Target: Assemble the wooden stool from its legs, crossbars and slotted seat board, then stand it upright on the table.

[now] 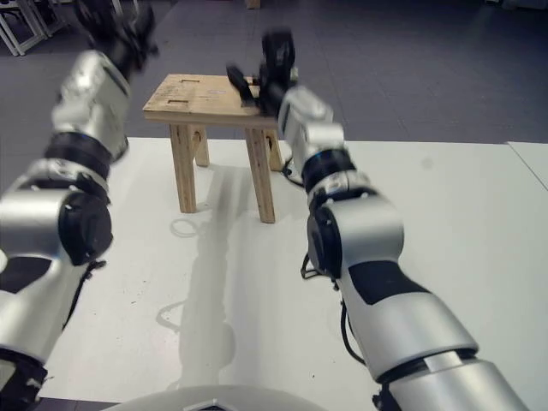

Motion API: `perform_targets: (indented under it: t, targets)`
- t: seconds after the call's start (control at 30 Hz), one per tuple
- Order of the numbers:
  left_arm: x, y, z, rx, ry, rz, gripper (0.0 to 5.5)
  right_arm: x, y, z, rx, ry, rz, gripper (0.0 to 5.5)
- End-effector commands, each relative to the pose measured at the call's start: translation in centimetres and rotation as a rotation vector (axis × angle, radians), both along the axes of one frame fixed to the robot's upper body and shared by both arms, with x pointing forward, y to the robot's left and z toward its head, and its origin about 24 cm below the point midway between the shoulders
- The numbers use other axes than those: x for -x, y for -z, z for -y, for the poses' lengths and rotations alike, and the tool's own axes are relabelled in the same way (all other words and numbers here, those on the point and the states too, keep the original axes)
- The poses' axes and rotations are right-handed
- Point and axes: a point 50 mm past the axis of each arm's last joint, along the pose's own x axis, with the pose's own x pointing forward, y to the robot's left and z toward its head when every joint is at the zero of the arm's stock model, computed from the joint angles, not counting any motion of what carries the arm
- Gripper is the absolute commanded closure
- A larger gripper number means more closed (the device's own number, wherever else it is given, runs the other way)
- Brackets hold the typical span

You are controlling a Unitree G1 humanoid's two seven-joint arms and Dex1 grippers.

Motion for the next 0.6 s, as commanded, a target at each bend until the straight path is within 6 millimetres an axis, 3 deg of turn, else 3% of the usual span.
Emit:
perform_targets:
  t: [0.03,0.1,0.13,0.27,0.33,0.4,0.5,0.6]
  targets:
    - [3.3,12.9,1.3,0.084,0.073,-0.434,3.47,0.8,7.4,1.5,0.060,0.043,-0.245,1.54]
    - [3.2,12.7,0.6,0.107,0.052,-0.420,3.47,0.5,6.0,1.5,0.043,0.032,-0.205,1.54]
    - [2.7,11.2,0.2,0.100,0.046,-0.369,3.47,0.4,5.1,1.6,0.021,0.028,-0.180,1.54]
    - [0.9,2.0,-0.5,0.079,0.035,0.023,3.47,-0.3,0.7,3.0,-0.047,0.053,0.007,1.54]
    - [1.7,-2.4,-1.2,0.068,0.009,0.249,3.47,-0.3,-2.7,3.6,-0.136,0.048,0.131,1.54]
    - [3.5,-4.8,-1.9,0.070,-0.027,0.390,3.47,0.0,-5.1,3.9,-0.198,0.020,0.231,1.54]
    - [7.0,-3.6,-2.5,0.018,-0.076,0.418,3.47,1.1,-5.5,4.6,-0.193,0.001,0.329,1.54]
    - [10.7,0.3,-2.1,-0.049,-0.112,0.332,3.47,3.4,-2.6,6.7,-0.084,0.077,0.369,1.54]
